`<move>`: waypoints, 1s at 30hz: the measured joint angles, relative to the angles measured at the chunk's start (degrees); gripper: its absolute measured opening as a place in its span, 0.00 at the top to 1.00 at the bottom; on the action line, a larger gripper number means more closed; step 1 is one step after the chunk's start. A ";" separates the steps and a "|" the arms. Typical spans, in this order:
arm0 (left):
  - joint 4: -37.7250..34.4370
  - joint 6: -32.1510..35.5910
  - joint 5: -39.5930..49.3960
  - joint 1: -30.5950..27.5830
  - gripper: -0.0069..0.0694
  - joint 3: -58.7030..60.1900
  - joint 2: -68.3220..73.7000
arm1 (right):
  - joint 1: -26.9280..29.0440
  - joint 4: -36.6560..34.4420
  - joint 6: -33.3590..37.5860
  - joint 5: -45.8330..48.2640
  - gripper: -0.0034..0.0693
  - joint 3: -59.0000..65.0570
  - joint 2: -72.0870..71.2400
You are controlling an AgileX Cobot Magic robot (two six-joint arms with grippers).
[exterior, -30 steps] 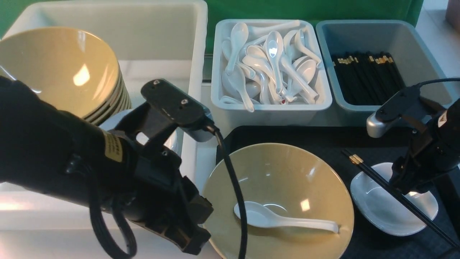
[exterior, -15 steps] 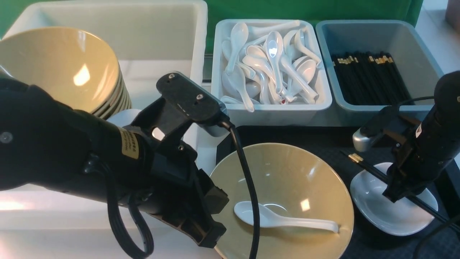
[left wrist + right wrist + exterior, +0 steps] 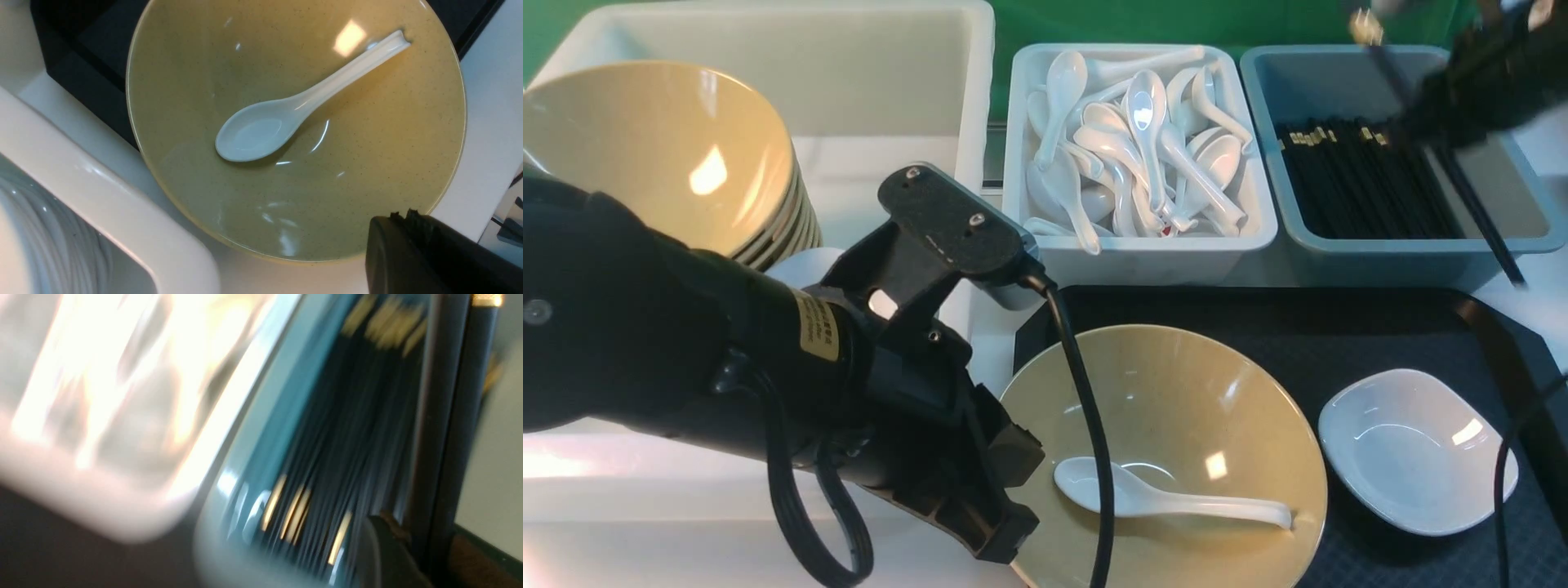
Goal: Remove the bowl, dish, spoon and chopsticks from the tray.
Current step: Use the right arm to put the chopsticks into the small storage box on the right, then use the right arm to grab the soup spoon in the middle
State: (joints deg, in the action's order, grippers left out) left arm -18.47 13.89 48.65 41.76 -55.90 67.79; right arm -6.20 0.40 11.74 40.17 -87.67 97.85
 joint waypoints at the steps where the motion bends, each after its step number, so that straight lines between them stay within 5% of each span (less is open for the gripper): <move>1: 0.00 0.00 0.00 0.00 0.92 0.00 0.00 | 0.11 0.00 -0.70 -0.57 0.75 -0.70 0.74; 11: -2.30 -5.28 1.32 0.00 0.92 0.00 0.00 | 2.90 0.11 -15.06 -22.64 0.73 -9.27 16.85; 14: -1.85 -5.82 3.59 0.00 0.92 0.00 -0.05 | 2.90 0.11 -15.40 -22.07 0.55 -9.28 18.73; 20: 2.35 -8.37 8.45 0.00 0.92 0.00 -2.52 | 2.95 0.11 -13.62 -4.78 0.20 -9.57 14.50; 30: 13.53 -15.27 12.24 0.00 0.92 0.00 -17.27 | -3.08 -8.82 9.69 24.35 0.20 -7.04 -0.33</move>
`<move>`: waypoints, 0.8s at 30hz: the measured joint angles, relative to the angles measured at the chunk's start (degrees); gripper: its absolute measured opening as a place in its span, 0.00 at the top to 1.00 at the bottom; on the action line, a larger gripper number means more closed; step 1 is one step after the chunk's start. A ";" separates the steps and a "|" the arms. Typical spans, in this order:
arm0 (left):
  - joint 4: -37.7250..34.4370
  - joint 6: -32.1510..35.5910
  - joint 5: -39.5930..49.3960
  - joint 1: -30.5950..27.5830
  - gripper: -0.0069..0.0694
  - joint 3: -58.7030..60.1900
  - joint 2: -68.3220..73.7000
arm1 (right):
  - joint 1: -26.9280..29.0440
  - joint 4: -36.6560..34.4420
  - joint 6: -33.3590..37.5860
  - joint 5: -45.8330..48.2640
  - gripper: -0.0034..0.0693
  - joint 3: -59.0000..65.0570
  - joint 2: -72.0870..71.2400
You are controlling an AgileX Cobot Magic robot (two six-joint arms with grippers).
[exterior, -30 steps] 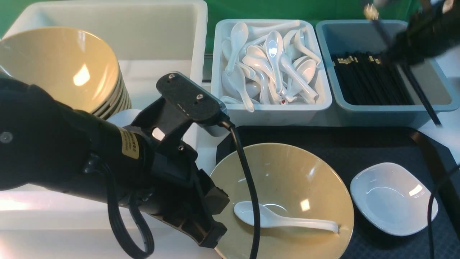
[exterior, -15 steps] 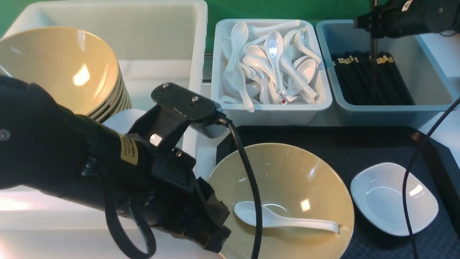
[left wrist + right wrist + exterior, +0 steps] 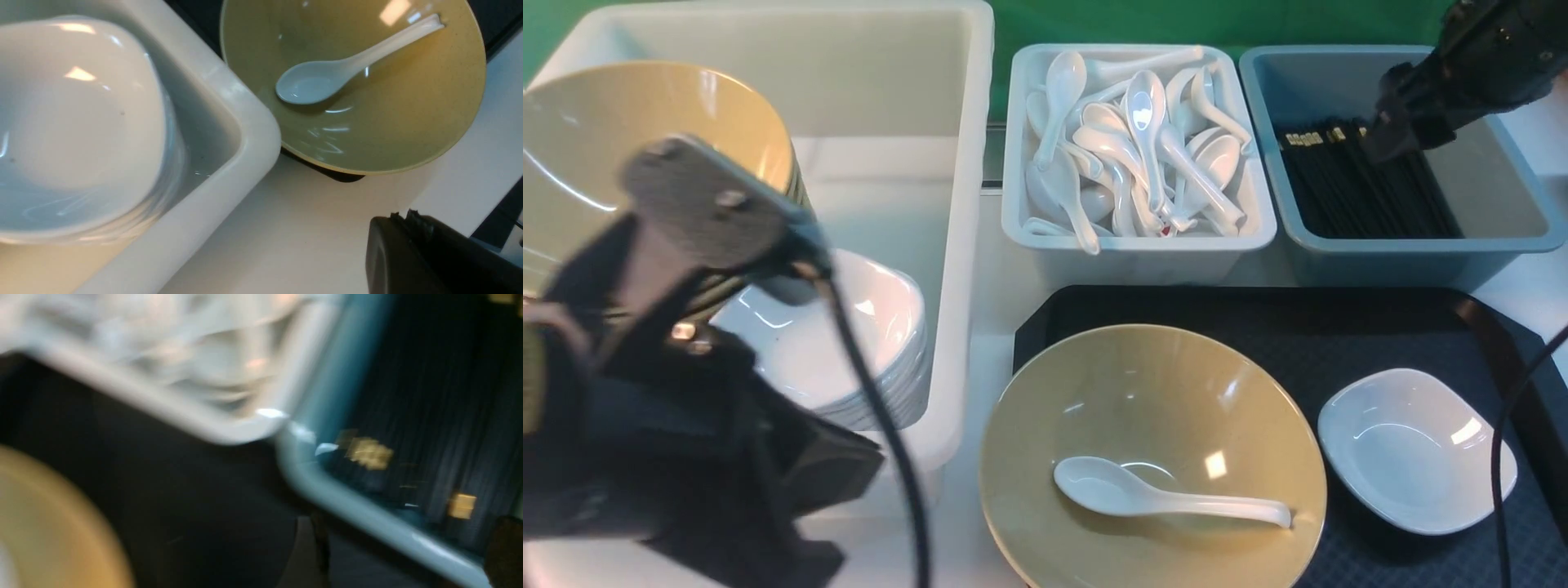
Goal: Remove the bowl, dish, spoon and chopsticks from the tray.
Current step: Use the right arm to grab the soup spoon in the middle
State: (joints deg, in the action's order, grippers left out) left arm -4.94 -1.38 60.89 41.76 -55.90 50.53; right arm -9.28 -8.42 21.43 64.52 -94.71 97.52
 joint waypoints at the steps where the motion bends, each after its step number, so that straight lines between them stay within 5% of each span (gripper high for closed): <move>1: 0.42 -0.48 0.25 0.00 0.92 0.00 -0.75 | -1.48 -1.68 1.76 0.99 0.20 0.95 -1.20; 13: 0.74 -2.57 -0.92 0.00 0.92 10.58 -8.91 | -26.02 -2.64 14.87 3.60 0.23 13.43 -3.22; 24: -4.84 -1.54 -3.17 0.00 0.92 13.87 -9.11 | -32.32 2.48 15.29 3.22 0.23 14.58 12.65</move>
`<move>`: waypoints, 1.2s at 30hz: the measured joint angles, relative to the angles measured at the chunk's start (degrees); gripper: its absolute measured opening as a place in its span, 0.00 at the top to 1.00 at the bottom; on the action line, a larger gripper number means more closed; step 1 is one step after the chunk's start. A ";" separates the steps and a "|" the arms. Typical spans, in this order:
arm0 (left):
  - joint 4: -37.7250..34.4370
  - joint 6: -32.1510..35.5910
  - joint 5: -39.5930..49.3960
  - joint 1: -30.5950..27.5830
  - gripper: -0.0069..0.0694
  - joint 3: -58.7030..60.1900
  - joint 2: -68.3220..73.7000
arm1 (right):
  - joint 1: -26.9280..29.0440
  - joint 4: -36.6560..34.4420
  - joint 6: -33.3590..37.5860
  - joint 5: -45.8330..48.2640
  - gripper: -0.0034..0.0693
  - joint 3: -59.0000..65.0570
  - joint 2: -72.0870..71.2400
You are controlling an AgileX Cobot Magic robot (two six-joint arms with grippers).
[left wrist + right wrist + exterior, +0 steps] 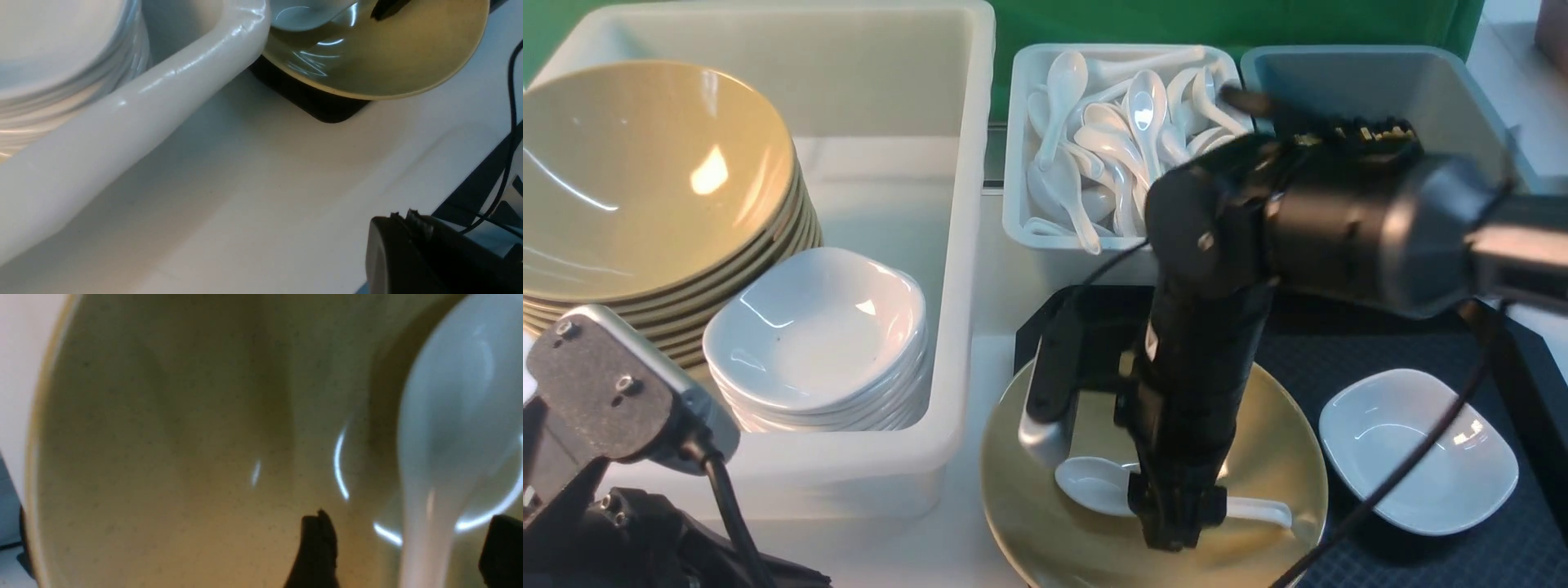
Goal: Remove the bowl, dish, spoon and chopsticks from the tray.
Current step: Use the right arm to grab the soup spoon in the middle, then use the right arm to put the soup spoon into the small storage box in the middle
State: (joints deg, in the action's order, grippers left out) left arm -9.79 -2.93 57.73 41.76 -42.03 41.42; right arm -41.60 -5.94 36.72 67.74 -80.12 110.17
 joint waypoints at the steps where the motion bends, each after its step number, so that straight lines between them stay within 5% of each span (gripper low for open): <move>1: 0.00 0.37 0.00 0.00 0.92 0.00 0.00 | 0.00 0.06 -0.21 0.36 0.23 0.00 0.78; 5: 0.00 1.21 -0.02 0.00 0.92 0.05 0.00 | 0.00 1.54 -2.19 0.92 0.30 -0.05 3.14; 9: 0.00 1.63 -0.07 0.00 0.92 0.05 0.00 | 0.00 2.74 -3.65 1.10 0.47 -0.38 2.96; 11: 0.00 2.04 -0.24 0.00 0.92 0.05 0.00 | 0.00 4.07 -4.15 1.21 0.66 -1.51 1.72; 13: 0.00 2.09 -0.31 0.00 0.92 0.05 0.00 | 0.00 4.84 -4.28 1.32 0.71 -2.42 0.90; 21: 1.59 2.09 -0.76 0.00 0.92 0.05 0.00 | 3.51 7.91 -8.00 2.09 0.71 -18.10 -2.84; 29: 1.95 2.03 -4.50 0.00 0.92 0.05 0.00 | 14.76 8.83 -28.11 -21.40 0.71 -29.98 -0.23; 34: 1.53 0.63 -6.62 0.00 0.92 0.05 0.00 | 17.39 8.98 -31.62 -29.65 0.68 -30.75 4.62; 36: 1.42 -1.03 -6.91 0.00 0.92 0.05 0.00 | 17.74 8.98 -32.39 -33.53 0.56 -30.75 7.08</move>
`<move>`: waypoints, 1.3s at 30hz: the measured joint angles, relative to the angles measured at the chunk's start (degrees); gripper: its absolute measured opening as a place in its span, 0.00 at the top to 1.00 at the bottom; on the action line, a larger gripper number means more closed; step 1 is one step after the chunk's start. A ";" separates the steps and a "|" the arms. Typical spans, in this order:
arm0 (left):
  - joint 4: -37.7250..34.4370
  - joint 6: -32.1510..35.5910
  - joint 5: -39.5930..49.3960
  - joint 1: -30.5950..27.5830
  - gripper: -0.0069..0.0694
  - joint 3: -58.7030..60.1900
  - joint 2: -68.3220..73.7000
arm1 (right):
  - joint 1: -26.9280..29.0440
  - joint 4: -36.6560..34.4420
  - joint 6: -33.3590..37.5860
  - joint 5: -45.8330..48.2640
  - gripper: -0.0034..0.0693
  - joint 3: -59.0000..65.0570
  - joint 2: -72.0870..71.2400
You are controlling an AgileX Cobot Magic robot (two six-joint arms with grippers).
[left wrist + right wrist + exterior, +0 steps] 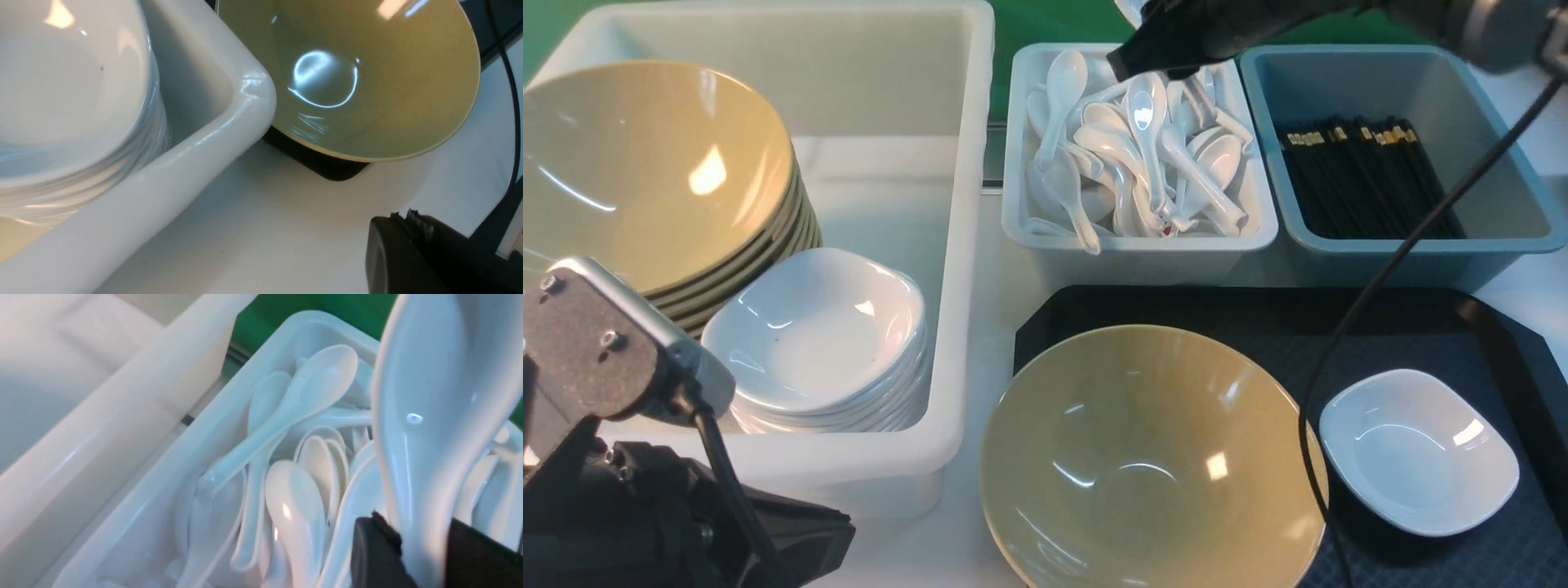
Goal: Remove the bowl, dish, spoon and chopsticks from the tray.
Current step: Use the right arm to put the soup spoon into the small storage box in the middle, then use the left arm to grab the yellow noodle bowl on the left
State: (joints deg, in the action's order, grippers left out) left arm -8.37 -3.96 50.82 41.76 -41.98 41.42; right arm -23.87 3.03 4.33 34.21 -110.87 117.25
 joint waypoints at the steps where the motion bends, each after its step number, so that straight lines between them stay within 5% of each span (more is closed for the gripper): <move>1: -0.10 -0.92 -0.04 0.00 0.92 0.00 0.00 | 0.00 0.00 -0.43 -1.02 0.47 -0.07 0.55; 6: -1.16 -4.06 -0.04 0.00 0.92 0.00 0.00 | 0.00 -0.06 -3.67 3.94 0.20 -3.36 -0.21; 10: -1.40 -5.06 1.24 0.00 0.92 -2.88 1.90 | 0.00 -0.06 -2.26 16.31 0.15 -8.62 -3.63; 16: 1.97 -1.89 5.87 0.00 0.92 -14.59 12.23 | -1.06 -0.17 4.14 35.78 0.29 -10.42 -11.47; 24: -1.89 9.39 8.75 -2.35 0.92 -28.47 28.46 | -9.08 -1.42 7.04 37.68 0.53 3.05 -27.44; 27: -6.95 14.96 11.31 -7.43 0.92 -34.55 36.94 | -12.26 -1.78 7.58 37.85 0.63 14.06 -37.83; 36: -6.91 18.28 13.12 -9.78 0.90 -43.45 56.12 | -12.99 -1.59 7.40 38.42 0.69 32.03 -58.65; 39: -2.96 18.41 12.11 -8.63 0.80 -46.90 62.45 | -12.99 -1.59 7.35 38.56 0.69 35.52 -64.28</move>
State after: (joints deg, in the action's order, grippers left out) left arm -11.33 14.45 62.94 33.13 -88.89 103.87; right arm -36.85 1.44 11.68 72.77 -75.35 52.97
